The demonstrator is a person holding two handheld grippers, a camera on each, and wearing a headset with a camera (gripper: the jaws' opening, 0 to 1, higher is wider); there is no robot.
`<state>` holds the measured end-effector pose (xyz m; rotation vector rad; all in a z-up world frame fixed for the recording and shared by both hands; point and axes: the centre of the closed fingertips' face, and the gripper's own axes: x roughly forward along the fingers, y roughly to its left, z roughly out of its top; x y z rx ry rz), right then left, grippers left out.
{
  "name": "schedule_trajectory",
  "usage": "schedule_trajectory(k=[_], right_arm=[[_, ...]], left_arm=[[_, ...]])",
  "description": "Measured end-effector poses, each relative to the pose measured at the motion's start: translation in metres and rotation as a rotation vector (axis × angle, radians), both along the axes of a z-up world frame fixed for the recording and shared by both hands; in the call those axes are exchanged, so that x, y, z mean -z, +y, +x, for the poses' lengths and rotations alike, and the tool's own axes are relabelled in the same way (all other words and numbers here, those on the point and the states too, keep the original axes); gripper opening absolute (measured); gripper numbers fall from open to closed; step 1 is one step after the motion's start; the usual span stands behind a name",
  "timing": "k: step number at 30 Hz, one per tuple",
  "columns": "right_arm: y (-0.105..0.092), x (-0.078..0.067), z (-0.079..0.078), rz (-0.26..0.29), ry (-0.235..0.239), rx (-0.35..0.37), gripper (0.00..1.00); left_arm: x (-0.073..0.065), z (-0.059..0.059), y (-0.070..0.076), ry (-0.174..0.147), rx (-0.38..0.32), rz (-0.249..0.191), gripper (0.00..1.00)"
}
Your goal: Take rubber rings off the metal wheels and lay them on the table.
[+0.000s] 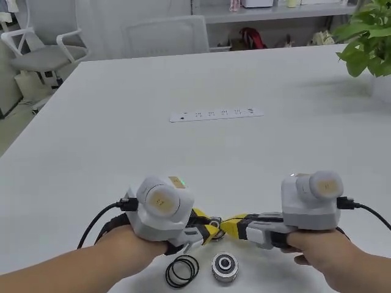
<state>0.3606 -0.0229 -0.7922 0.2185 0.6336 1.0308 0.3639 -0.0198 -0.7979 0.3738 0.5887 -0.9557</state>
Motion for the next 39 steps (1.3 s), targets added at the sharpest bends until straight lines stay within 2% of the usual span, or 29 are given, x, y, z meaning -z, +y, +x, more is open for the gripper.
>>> schedule_trajectory(k=[1,2,3,4,5,6,10,12,15,18,20,23,27,33,39], right_arm=[[0.000,0.000,0.000,0.002,0.001,-0.001,0.00],[0.010,-0.011,-0.008,0.078,-0.008,-0.071,0.00],[0.012,-0.025,-0.003,0.147,0.003,-0.018,0.00],[0.012,-0.023,-0.004,0.091,-0.020,-0.029,0.00],[0.014,-0.024,-0.003,0.067,-0.055,-0.046,0.00],[0.016,-0.024,-0.003,0.086,-0.025,-0.041,0.00],[0.009,-0.017,-0.003,0.079,-0.019,-0.022,0.00],[0.000,-0.009,0.000,0.045,-0.027,-0.001,0.00],[-0.012,-0.007,0.006,0.034,-0.038,0.030,0.00],[-0.017,-0.002,0.008,0.003,-0.057,0.029,0.00],[-0.019,0.003,0.006,-0.014,-0.053,0.017,0.00],[-0.020,0.009,0.003,-0.037,-0.054,-0.004,0.05],[-0.017,0.014,-0.003,-0.072,-0.075,-0.049,0.09],[-0.008,0.017,-0.009,-0.116,-0.135,-0.123,0.17],[0.000,0.016,-0.006,-0.150,-0.183,-0.141,0.21]], left_arm=[[0.000,0.000,0.000,0.000,0.000,0.000,0.12],[0.000,0.000,0.000,0.001,-0.001,-0.001,0.12],[-0.001,0.002,0.000,-0.004,-0.010,-0.006,0.12],[-0.001,0.001,-0.001,0.000,-0.006,-0.006,0.12],[-0.001,0.001,-0.001,-0.001,-0.009,-0.008,0.12],[-0.001,0.001,-0.001,-0.003,-0.008,-0.009,0.12],[-0.001,0.001,-0.001,-0.003,-0.013,-0.008,0.12],[-0.001,0.002,-0.001,-0.003,-0.014,-0.010,0.12],[-0.001,0.002,-0.001,-0.003,-0.013,-0.011,0.12],[-0.001,0.002,-0.001,-0.003,-0.013,-0.012,0.12],[-0.001,0.002,-0.001,-0.003,-0.014,-0.012,0.12],[-0.001,0.002,-0.001,-0.003,-0.014,-0.011,0.12],[-0.001,0.002,-0.001,-0.003,-0.014,-0.012,0.12],[-0.001,0.002,-0.001,-0.001,-0.016,-0.013,0.12],[0.000,0.001,-0.001,0.000,-0.019,-0.015,0.12]])
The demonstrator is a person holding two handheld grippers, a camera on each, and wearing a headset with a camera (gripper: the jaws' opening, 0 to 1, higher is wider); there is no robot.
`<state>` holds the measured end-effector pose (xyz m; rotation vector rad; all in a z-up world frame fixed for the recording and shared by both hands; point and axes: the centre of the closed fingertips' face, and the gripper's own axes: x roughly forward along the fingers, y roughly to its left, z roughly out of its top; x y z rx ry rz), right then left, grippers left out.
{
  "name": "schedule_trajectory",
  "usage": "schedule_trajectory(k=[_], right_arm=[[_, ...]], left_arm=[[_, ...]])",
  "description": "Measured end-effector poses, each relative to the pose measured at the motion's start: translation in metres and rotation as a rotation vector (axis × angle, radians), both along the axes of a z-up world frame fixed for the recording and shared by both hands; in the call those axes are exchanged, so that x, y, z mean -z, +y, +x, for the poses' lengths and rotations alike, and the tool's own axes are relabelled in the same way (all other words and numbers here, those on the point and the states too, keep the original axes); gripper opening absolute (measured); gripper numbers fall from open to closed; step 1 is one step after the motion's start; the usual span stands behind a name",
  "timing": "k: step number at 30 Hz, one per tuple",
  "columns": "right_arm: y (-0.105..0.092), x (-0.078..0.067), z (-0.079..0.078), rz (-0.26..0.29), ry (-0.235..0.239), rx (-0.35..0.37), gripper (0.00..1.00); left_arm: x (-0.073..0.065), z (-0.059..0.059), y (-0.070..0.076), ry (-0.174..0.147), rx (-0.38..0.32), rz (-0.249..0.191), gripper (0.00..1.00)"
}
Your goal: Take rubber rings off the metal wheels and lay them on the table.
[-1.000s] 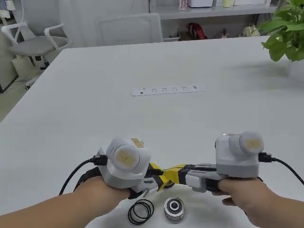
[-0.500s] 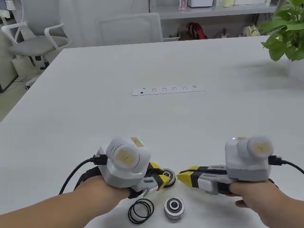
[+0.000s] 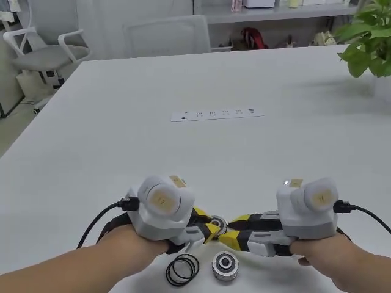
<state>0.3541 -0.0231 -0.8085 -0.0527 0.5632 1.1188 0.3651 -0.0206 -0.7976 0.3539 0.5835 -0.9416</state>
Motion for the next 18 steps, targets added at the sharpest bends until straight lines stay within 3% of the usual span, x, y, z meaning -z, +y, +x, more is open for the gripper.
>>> schedule_trajectory(k=[4,18], right_arm=[[0.0016,0.0008,0.0018,-0.015,-0.022,-0.011,0.20],[-0.0054,0.0035,0.0016,-0.022,-0.003,0.000,0.09]], left_arm=[[0.0004,0.0002,0.0003,0.000,0.000,0.000,0.12],[0.0003,0.0002,0.0000,0.001,-0.009,-0.011,0.12]])
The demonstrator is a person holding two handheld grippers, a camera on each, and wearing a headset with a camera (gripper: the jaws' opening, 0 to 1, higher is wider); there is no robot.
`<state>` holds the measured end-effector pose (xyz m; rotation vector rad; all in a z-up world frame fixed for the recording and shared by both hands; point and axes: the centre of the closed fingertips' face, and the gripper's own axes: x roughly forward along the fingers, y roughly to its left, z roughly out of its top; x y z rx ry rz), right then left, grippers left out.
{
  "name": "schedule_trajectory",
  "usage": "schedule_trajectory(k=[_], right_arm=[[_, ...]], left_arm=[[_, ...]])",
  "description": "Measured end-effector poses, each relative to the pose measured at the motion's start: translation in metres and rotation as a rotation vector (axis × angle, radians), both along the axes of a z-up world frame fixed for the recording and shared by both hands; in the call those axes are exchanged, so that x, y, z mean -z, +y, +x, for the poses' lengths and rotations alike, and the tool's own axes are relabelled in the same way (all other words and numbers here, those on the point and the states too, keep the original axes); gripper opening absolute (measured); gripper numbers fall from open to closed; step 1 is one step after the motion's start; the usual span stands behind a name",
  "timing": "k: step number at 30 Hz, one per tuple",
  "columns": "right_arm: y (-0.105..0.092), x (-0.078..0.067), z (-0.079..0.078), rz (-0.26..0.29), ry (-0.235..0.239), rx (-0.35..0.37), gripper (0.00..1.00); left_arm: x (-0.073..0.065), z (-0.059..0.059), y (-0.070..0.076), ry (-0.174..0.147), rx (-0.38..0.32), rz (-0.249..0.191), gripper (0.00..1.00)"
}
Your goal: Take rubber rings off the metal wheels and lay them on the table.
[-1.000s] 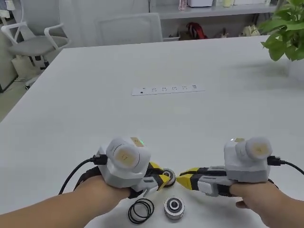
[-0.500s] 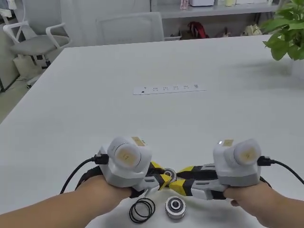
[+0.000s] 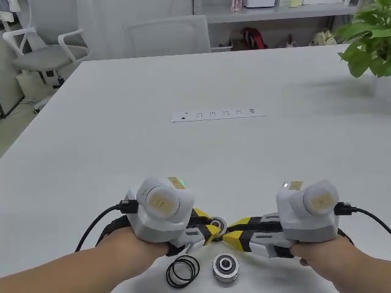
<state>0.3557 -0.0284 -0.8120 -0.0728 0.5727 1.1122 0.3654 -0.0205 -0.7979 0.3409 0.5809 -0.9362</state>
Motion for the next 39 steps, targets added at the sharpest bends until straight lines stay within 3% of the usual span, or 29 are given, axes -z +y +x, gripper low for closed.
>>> schedule_trajectory(k=[2,3,7,10,15,16,18,20,22,32,39], right_arm=[[-0.003,0.002,0.002,-0.010,0.001,0.013,0.01],[-0.002,0.001,0.002,0.007,0.027,0.029,0.00],[-0.003,0.001,0.004,0.010,0.034,0.043,0.00],[-0.004,0.001,0.005,0.047,0.082,0.084,0.00],[-0.008,-0.004,0.007,0.103,0.116,0.127,0.00],[-0.010,-0.005,0.007,0.119,0.143,0.141,0.00],[-0.009,-0.006,0.008,0.123,0.131,0.142,0.00],[-0.006,-0.013,0.012,0.175,0.151,0.168,0.00],[-0.007,-0.012,0.011,0.152,0.142,0.159,0.00],[-0.006,-0.015,0.009,0.191,0.192,0.173,0.00],[-0.003,-0.017,0.005,0.194,0.198,0.159,0.00]], left_arm=[[0.000,0.000,0.000,0.001,-0.002,-0.002,0.12],[0.000,0.000,0.000,0.001,-0.003,-0.003,0.12],[0.000,0.000,0.000,-0.001,-0.003,0.002,0.12],[0.000,0.000,0.000,-0.003,-0.003,0.004,0.12],[0.000,0.000,0.000,-0.002,-0.001,0.005,0.12],[0.000,0.000,0.000,-0.002,-0.001,0.005,0.12],[0.000,0.000,0.000,-0.003,-0.002,0.004,0.12],[0.000,0.000,0.001,-0.003,-0.004,0.005,0.12],[0.000,0.000,0.000,-0.002,-0.006,0.005,0.12],[0.000,0.000,0.000,-0.002,-0.011,0.009,0.12],[0.000,-0.001,-0.001,-0.007,-0.011,0.012,0.12]])
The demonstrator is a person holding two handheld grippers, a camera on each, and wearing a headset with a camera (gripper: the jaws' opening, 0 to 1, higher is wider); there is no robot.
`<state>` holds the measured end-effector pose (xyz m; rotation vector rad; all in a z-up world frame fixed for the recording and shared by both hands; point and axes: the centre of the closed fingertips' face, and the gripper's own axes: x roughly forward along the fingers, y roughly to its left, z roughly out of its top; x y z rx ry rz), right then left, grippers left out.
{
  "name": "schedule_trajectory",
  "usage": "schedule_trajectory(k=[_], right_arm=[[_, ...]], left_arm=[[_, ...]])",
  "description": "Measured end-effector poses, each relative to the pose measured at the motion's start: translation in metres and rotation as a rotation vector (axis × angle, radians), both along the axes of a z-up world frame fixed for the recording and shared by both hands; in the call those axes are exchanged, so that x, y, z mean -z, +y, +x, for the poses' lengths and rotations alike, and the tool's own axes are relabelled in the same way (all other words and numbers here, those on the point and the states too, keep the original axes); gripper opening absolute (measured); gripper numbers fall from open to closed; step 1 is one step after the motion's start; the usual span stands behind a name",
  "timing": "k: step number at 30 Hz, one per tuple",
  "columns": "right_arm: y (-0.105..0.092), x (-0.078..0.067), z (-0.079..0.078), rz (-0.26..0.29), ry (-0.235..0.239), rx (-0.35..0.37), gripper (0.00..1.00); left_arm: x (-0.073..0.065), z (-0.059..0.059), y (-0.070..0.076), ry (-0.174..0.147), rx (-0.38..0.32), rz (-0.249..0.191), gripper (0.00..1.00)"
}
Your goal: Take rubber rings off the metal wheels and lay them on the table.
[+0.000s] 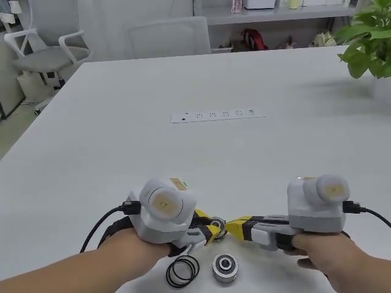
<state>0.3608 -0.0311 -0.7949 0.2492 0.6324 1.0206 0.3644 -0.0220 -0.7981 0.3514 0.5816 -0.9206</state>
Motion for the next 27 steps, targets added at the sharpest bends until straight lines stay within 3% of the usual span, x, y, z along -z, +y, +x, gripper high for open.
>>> schedule_trajectory(k=[27], right_arm=[[0.0097,-0.0088,-0.0057,0.081,0.035,-0.029,0.00]], left_arm=[[-0.0002,0.0005,0.0003,-0.010,0.011,0.008,0.12]])
